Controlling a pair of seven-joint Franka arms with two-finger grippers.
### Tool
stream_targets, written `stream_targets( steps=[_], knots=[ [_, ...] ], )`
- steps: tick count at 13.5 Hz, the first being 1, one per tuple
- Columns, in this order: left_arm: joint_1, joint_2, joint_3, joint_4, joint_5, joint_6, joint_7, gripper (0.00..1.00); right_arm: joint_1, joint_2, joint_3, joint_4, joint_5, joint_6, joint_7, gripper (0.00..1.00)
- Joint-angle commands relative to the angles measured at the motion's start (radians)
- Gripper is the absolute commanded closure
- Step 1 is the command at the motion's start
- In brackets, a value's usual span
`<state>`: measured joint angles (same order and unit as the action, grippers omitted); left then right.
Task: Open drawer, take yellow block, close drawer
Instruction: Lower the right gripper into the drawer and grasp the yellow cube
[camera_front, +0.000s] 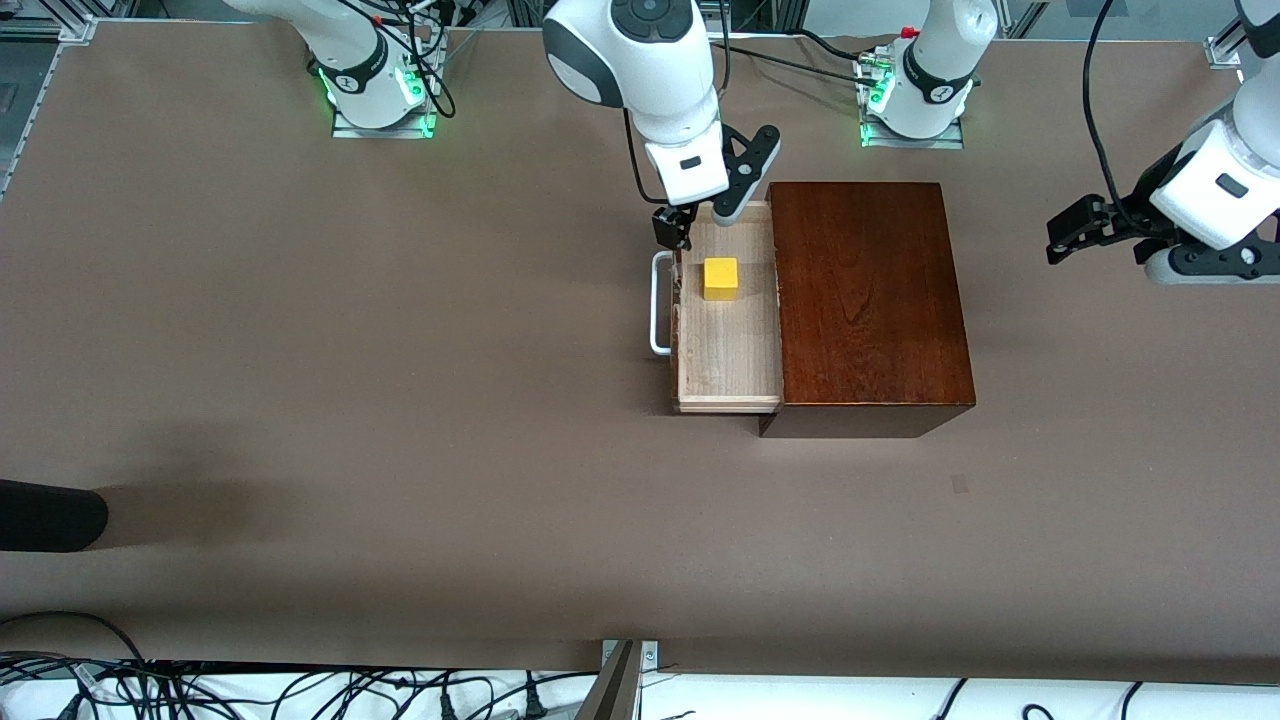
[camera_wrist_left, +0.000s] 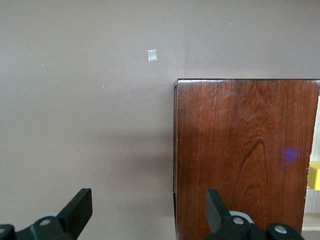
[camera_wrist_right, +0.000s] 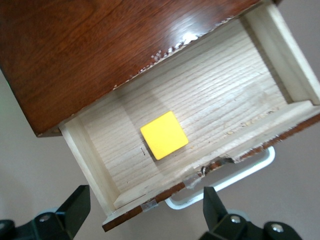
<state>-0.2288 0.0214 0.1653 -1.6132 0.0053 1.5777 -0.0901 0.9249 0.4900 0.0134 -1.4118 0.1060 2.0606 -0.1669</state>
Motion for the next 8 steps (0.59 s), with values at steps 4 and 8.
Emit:
stream_targets(
  steps=[4, 8],
  knots=[
    [0.006, 0.072, -0.001, 0.111, -0.019, -0.013, 0.023, 0.00, 0.017, 0.067, 0.000, 0.028, -0.037, 0.029, -0.074, 0.00],
    [0.005, 0.074, -0.001, 0.111, -0.018, -0.013, 0.023, 0.00, 0.020, 0.096, 0.000, 0.028, -0.063, 0.062, -0.124, 0.00]
  ],
)
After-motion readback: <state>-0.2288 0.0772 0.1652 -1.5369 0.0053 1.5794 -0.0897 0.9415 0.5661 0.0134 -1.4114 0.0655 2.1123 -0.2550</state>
